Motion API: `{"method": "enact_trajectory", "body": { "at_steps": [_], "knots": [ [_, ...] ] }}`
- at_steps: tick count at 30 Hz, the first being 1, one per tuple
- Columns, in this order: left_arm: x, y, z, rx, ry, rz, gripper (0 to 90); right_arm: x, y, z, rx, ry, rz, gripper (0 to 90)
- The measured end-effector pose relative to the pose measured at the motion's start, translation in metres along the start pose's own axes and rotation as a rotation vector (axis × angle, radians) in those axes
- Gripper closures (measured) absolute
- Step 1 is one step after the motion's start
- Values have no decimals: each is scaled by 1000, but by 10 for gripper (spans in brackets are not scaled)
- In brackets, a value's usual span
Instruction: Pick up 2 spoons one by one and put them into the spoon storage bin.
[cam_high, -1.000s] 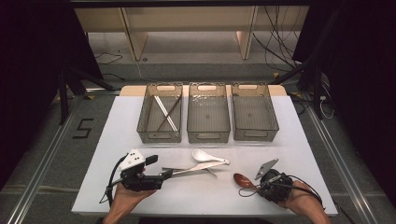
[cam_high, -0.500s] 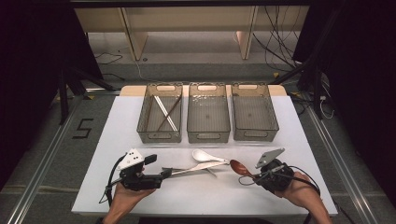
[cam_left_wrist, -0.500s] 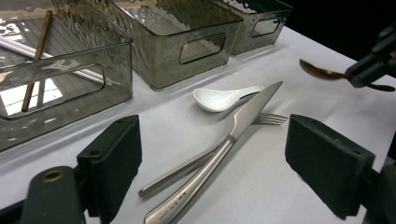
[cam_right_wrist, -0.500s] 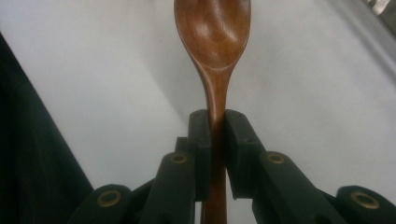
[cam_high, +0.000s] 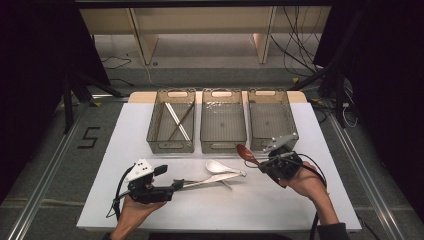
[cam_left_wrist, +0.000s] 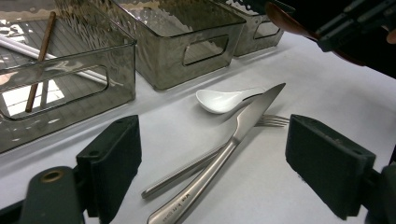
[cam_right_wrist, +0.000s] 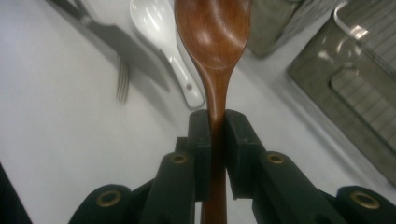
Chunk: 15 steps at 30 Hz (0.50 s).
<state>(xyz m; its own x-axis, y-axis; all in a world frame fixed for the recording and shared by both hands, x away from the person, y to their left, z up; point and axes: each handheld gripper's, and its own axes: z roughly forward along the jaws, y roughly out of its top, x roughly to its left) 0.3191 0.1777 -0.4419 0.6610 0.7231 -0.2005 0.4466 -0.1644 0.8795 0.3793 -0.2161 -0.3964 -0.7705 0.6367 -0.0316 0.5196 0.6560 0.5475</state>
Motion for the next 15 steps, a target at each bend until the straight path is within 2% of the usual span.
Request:
{"method": "enact_trajectory", "body": {
  "at_steps": [15],
  "knots": [
    [2, -1, 0, -4, 3, -9, 178, -14, 54, 16, -34, -14, 10, 820]
  ]
}}
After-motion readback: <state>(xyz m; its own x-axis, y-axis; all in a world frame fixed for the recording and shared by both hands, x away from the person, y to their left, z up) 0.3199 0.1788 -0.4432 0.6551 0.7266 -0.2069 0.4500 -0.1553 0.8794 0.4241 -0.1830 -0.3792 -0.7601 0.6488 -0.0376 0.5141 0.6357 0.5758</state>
